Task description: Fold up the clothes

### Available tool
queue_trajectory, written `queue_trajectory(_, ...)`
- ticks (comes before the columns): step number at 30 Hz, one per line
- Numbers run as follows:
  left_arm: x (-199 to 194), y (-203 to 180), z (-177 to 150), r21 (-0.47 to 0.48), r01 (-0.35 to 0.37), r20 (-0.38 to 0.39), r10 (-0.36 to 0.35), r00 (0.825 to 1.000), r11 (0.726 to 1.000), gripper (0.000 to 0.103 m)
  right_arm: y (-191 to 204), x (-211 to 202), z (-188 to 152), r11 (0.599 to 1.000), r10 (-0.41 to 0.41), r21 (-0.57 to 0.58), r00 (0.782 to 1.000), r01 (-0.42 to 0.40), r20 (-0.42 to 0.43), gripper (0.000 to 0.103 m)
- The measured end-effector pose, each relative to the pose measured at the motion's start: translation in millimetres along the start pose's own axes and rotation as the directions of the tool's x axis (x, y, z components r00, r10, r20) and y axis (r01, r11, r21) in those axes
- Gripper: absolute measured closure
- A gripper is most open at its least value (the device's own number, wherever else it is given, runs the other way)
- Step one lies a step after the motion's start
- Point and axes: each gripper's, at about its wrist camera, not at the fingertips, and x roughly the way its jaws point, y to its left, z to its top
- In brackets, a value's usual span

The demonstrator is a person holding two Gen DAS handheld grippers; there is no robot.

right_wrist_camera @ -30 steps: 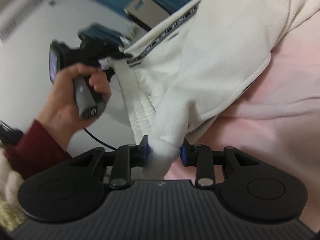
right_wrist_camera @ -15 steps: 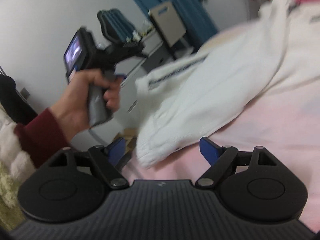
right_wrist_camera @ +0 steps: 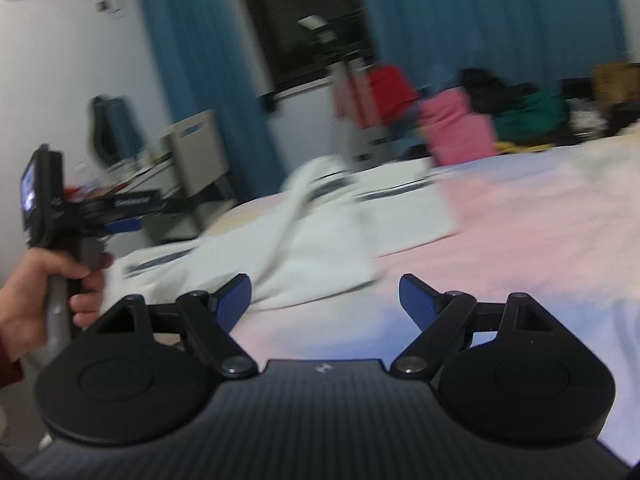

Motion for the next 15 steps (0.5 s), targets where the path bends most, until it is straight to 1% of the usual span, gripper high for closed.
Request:
queue_trajectory(2,22.0,-26.7,4.2,0.011,0.023,0.001,-0.023,1.000,1.000,0.017,-23.0,5.1,-0.9,0.998,-0.045,0.046,0.999,0.044,0.018,0.020)
queue_trajectory(4,50.3,-55.6,11.8,0.032,0.032,0.012,-0.032,0.999,0.999,0.020,-43.4,18.3,-7.0,0.993,-0.069,0.095,0.998,0.067,0.013,0.020)
queue_trajectory(7,96.4,-98.1,24.4,0.082,0.024,0.035,-0.027,0.999,0.996,0.023,-67.3,39.8,-14.7,0.989,-0.097,0.110,0.995,0.098,-0.008,0.020)
queue_trajectory(8,111.3,-112.9,28.2,0.110,0.014,0.038,-0.019,0.999,0.994,0.023,-74.0,49.0,-17.8,0.989,-0.105,0.107,0.994,0.106,-0.019,0.020)
queue_trajectory(10,144.8,-140.9,36.1,0.178,-0.025,0.041,0.018,0.999,0.984,0.024,-87.0,68.3,-23.6,0.987,-0.118,0.107,0.992,0.122,-0.042,0.020)
queue_trajectory(11,161.5,-151.5,38.3,0.197,-0.047,0.036,0.041,0.999,0.979,0.024,-93.5,76.9,-27.1,0.985,-0.128,0.110,0.990,0.133,-0.052,0.020)
queue_trajectory(13,194.7,-172.1,42.7,0.235,-0.089,0.026,0.086,0.996,0.968,0.028,-111.0,88.7,-34.3,0.980,-0.139,0.133,0.987,0.149,-0.085,0.020)
queue_trajectory(14,208.5,-176.1,44.7,0.248,-0.109,0.015,0.108,0.994,0.963,0.037,-118.1,94.5,-36.4,0.978,-0.131,0.153,0.986,0.145,-0.103,0.020)
queue_trajectory(15,222.2,-180.1,46.6,0.261,-0.128,0.004,0.131,0.991,0.957,0.052,-125.2,100.2,-38.4,0.975,-0.121,0.172,0.985,0.141,-0.120,0.020)
